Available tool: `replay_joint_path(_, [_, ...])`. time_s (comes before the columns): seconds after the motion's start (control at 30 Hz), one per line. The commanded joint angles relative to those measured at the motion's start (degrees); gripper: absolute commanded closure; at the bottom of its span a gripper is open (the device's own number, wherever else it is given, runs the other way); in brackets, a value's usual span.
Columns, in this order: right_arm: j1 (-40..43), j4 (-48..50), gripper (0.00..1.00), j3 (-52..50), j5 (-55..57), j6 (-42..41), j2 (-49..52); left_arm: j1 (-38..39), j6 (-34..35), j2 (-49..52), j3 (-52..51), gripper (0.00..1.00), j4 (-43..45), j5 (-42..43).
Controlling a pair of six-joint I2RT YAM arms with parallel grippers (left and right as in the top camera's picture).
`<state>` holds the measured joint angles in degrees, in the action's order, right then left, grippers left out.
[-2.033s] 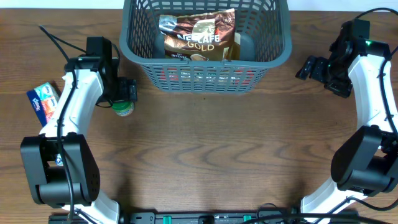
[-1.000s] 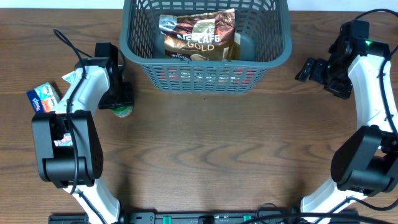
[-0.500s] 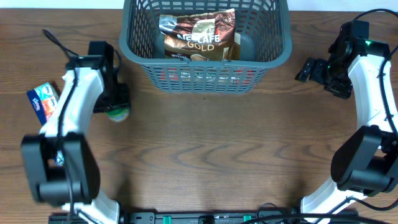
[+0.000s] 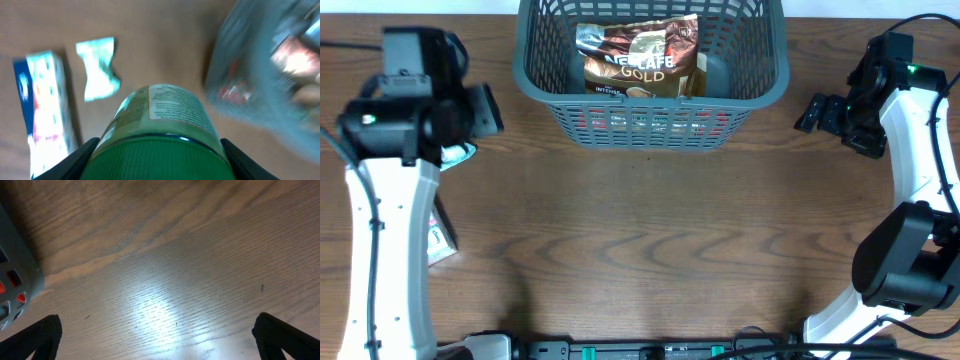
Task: Pack container
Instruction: 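Lift the jar with the left gripper and lower it into the basket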
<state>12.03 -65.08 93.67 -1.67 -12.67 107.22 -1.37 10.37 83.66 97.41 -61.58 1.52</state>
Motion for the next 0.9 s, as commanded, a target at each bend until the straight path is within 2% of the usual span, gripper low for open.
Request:
replay_joint_path(0.0, [-0.4, -0.1, 0.01, -0.2, 0.4, 1.0, 0.0, 1.0, 0.6, -0.3, 7.7, 0.95, 4.0, 0.0])
replay_joint_path(0.2, [-0.4, -0.5, 0.01, -0.2, 0.4, 1.0, 0.0, 6.7, -6.9, 3.3, 17.4, 0.94, 11.3, 0.5])
replay_joint_path(0.37, [-0.5, -0.5, 0.01, -0.2, 0.3, 1.0, 0.0, 12.3, -13.7, 9.2, 21.2, 0.94, 13.3, 0.9])
replay_joint_path(0.6, [-0.5, -1.9, 0.01, -0.2, 0.4, 1.0, -0.1, 14.2, -14.8, 19.7, 21.2, 0.95, 6.3, 0.9])
replay_joint_path(0.87, [-0.5, -2.2, 0.01, -0.2, 0.4, 1.2, -0.1, 13.3, -14.7, 25.5, 21.2, 0.94, -0.8, 0.9])
